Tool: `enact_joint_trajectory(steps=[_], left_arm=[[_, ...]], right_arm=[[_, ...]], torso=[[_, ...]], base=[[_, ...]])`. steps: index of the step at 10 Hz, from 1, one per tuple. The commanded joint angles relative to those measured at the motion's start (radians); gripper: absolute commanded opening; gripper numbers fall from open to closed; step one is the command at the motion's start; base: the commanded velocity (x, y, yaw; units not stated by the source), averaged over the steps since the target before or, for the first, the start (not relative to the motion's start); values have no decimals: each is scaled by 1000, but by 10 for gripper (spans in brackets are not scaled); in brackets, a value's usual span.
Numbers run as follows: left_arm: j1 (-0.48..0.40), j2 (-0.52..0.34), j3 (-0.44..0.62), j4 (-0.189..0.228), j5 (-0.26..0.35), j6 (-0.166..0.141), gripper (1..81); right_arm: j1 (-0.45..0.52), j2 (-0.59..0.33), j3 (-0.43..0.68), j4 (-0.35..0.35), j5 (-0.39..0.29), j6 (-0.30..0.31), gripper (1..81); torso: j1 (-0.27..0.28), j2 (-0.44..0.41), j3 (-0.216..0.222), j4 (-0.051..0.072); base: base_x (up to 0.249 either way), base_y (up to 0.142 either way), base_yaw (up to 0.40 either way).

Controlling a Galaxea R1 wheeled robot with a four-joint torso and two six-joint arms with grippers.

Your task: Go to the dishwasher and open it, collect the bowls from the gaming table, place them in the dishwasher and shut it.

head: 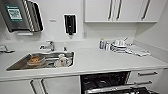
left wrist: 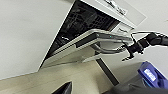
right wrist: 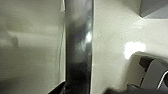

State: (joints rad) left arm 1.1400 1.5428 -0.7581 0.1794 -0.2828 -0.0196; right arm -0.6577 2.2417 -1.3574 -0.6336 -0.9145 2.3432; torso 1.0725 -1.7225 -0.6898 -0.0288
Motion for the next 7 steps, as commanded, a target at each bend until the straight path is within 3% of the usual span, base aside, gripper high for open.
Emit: enact_joint_trajectory(steps=[1,7], left_arm=[[-65,-52,26,23,14,4,811],[-65,1,11,25,51,4,811]], right_arm=[[74,-28,11,22,-44,-5,811],[-24,-12,-63,-44,98,-7,811]], torso=[[0,0,0,0],[0,0,0,0]], base=[[-73,0,0],[-70,0,0]])
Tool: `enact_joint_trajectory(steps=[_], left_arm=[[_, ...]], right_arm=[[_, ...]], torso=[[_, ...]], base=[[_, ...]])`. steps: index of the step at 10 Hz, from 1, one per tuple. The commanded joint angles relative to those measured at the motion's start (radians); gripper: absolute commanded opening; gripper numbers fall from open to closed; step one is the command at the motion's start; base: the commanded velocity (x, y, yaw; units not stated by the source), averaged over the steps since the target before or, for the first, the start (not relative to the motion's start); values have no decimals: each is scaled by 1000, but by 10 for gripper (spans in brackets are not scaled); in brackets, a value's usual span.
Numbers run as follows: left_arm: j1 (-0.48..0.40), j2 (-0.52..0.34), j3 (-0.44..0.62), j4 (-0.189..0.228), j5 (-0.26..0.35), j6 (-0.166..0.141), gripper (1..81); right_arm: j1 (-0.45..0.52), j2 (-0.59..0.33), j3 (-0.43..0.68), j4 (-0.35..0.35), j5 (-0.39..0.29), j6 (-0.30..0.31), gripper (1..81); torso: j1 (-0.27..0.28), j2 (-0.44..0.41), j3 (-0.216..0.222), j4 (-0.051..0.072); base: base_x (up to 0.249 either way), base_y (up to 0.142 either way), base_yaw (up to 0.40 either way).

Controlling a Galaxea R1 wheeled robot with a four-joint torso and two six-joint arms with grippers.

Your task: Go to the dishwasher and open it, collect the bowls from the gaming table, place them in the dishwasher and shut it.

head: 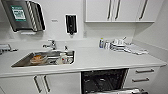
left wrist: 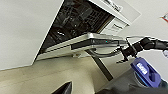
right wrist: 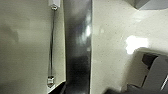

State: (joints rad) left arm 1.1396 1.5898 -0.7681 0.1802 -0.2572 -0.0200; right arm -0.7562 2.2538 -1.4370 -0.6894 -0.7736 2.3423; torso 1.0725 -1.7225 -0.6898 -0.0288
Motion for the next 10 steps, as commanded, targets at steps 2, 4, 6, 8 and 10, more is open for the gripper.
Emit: enact_joint_trajectory(steps=[2,4,6,8,10], left_arm=[[-65,-46,21,24,26,5,811],[-65,-45,19,25,26,5,811],[-65,-46,19,25,27,5,811],[-65,-39,19,25,29,5,811],[-65,-33,19,25,42,6,811]], right_arm=[[62,-29,8,7,-36,-6,811],[51,-37,8,-1,-29,-9,811],[34,-50,3,-22,-1,-9,811],[4,-47,-24,-29,25,-11,811],[-18,-38,-54,-29,68,-11,811]], torso=[[0,0,0,0],[0,0,0,0],[0,0,0,0],[0,0,0,0],[0,-1,0,0]], base=[[-70,0,0],[-70,0,0],[-70,0,0],[-70,0,0],[-70,0,0]])
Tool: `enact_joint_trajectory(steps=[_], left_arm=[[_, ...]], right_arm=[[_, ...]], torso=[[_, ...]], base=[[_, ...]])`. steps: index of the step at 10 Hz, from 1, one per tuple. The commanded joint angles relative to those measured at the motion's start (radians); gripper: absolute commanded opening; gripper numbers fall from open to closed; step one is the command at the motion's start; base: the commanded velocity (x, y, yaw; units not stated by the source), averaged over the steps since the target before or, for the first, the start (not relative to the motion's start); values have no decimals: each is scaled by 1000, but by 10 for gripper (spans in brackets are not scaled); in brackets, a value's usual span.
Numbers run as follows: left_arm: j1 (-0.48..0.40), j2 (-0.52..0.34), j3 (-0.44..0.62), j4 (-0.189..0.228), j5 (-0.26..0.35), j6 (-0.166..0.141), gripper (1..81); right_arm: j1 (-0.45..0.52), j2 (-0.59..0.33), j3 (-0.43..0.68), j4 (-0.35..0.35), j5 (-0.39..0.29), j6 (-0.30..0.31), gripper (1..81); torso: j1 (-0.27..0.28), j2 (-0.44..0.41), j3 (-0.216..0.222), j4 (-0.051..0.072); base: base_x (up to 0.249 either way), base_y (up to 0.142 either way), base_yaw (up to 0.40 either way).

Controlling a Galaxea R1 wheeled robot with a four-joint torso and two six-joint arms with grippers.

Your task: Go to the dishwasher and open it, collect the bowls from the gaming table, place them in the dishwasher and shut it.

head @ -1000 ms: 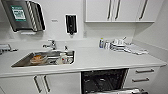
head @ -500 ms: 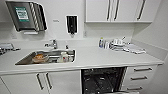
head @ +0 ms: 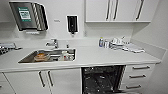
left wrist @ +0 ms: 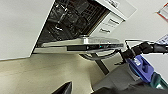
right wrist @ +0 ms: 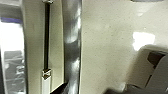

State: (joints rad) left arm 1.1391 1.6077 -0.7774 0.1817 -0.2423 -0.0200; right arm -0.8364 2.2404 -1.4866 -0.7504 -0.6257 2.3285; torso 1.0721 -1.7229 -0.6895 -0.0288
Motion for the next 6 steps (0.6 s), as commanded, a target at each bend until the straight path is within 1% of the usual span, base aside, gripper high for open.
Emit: enact_joint_trajectory(steps=[1,4,5,6], left_arm=[[-65,-44,27,24,34,8,811],[-65,-20,-5,21,34,8,811],[-61,-12,-20,15,34,8,811],[-58,3,-45,9,49,5,811]], right_arm=[[53,-17,-13,26,-80,2,811],[50,-22,-18,-1,-46,-6,811],[49,-36,-4,-29,-25,-31,811],[45,-54,14,-82,6,-111,811]], torso=[[0,0,0,0],[0,0,0,0],[0,0,0,0],[0,0,0,0]], base=[[-70,0,0],[-71,0,0],[0,0,0],[0,0,0]])
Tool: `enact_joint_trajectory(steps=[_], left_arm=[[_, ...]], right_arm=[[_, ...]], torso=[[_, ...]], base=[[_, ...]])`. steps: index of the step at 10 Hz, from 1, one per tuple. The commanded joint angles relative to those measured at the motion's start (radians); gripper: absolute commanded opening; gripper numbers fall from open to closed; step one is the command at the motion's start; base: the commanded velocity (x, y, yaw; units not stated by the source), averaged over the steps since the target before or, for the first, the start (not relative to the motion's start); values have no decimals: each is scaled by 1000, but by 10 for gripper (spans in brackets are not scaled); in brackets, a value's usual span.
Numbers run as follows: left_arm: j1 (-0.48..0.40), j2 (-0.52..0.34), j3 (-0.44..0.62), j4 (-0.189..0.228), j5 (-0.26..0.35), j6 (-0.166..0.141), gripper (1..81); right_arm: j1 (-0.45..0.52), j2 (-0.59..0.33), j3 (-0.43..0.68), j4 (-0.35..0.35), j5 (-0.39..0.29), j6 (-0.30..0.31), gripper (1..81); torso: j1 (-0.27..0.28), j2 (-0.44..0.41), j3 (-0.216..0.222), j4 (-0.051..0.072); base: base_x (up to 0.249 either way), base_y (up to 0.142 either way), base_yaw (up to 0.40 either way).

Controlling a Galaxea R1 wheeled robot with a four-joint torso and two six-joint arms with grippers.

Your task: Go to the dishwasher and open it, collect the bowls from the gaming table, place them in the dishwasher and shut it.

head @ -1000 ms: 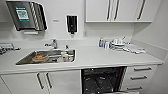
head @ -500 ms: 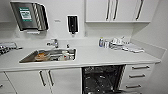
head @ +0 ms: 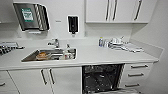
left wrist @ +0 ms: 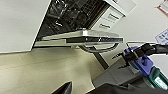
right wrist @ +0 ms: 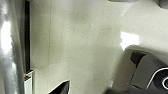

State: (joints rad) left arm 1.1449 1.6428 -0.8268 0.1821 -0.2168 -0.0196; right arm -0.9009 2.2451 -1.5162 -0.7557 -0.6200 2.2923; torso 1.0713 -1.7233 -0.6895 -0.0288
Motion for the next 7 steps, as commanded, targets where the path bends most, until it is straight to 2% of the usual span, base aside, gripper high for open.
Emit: enact_joint_trajectory(steps=[1,2,3,4,5,6,7], left_arm=[[-64,-7,-40,7,56,3,811],[-60,10,-89,-1,77,0,811],[-46,25,-130,-25,100,-6,811],[-34,40,-164,-50,102,-17,811],[-26,51,-196,-87,103,-34,811],[-24,55,-204,-113,122,-39,811],[-24,57,-206,-136,172,-39,811]], right_arm=[[95,-77,67,-103,23,-204,811],[78,-92,85,-114,71,-359,811],[47,-112,103,-122,147,-542,811],[9,-140,123,-122,239,-694,811],[-29,-167,140,-126,339,-819,811],[-62,-181,145,-132,420,-910,811],[-89,-194,150,-135,468,-975,811]], torso=[[0,0,0,0],[0,0,0,0],[0,0,0,0],[0,0,0,0],[0,0,0,0],[0,0,0,0],[0,0,0,0]], base=[[0,0,0],[0,0,0],[0,0,0],[0,0,0],[0,0,0],[0,0,0],[0,0,0]])
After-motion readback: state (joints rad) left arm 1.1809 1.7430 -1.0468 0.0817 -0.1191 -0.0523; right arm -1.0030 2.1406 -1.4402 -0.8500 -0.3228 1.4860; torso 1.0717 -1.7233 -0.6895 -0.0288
